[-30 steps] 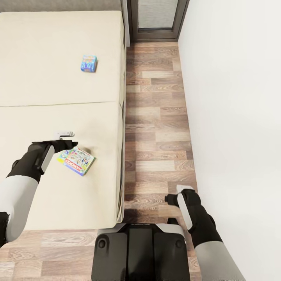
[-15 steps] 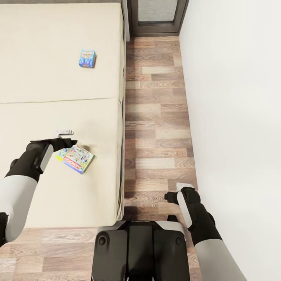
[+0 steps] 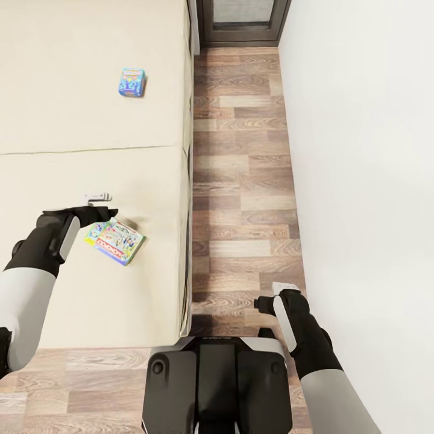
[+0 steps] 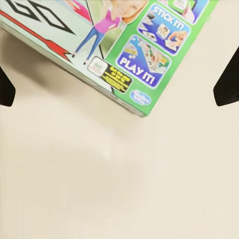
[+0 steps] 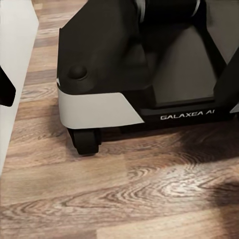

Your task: Put all the toys in the child's room - the three board games (two on the bed and one on the table), the two jigsaw puzzles on the table, and the tennis ball on the table - inside the toy box on the table in the child's room.

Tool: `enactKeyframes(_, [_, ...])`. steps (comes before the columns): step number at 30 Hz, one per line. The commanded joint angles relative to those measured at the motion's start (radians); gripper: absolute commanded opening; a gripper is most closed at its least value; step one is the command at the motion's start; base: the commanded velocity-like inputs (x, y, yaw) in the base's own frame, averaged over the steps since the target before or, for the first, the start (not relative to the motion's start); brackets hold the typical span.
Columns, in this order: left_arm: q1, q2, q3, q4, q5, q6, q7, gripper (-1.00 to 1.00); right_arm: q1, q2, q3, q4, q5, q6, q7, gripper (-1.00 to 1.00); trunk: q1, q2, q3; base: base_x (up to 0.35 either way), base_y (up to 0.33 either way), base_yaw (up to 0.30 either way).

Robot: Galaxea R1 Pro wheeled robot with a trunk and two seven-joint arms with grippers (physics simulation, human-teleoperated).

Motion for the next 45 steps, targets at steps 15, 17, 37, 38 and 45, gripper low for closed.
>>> enactKeyframes(15, [-0.002, -0.001, 0.000, -0.001, 0.004, 0.008, -0.031, 1.00, 0.001, 0.001, -0.002, -0.001, -0.011, 0.003, -0.007, 1.00, 0.000, -0.001, -0.026, 0.000, 0.000, 0.000])
enactKeyframes(17, [-0.002, -0.001, 0.000, -0.001, 0.004, 0.007, -0.031, 1.00, 0.001, 0.001, -0.002, -0.001, -0.011, 0.004, -0.007, 1.00, 0.000, -0.001, -0.029, 0.000, 0.000, 0.000])
enactKeyframes(37, [-0.002, 0.000, 0.000, -0.002, 0.003, 0.006, -0.031, 1.00, 0.001, 0.001, -0.002, -0.001, -0.010, 0.004, -0.007, 1.00, 0.000, -0.001, -0.062, 0.000, 0.000, 0.000])
enactKeyframes(38, [-0.002, 0.000, 0.000, -0.002, 0.003, 0.006, -0.031, 1.00, 0.001, 0.001, -0.002, -0.001, -0.010, 0.004, -0.007, 1.00, 0.000, -0.001, -0.064, 0.000, 0.000, 0.000])
enactKeyframes(45, [-0.002, 0.001, 0.000, -0.002, 0.003, 0.002, -0.029, 1.00, 0.001, 0.001, -0.001, -0.001, -0.010, 0.003, -0.007, 1.00, 0.000, -0.001, -0.075, 0.000, 0.000, 0.000])
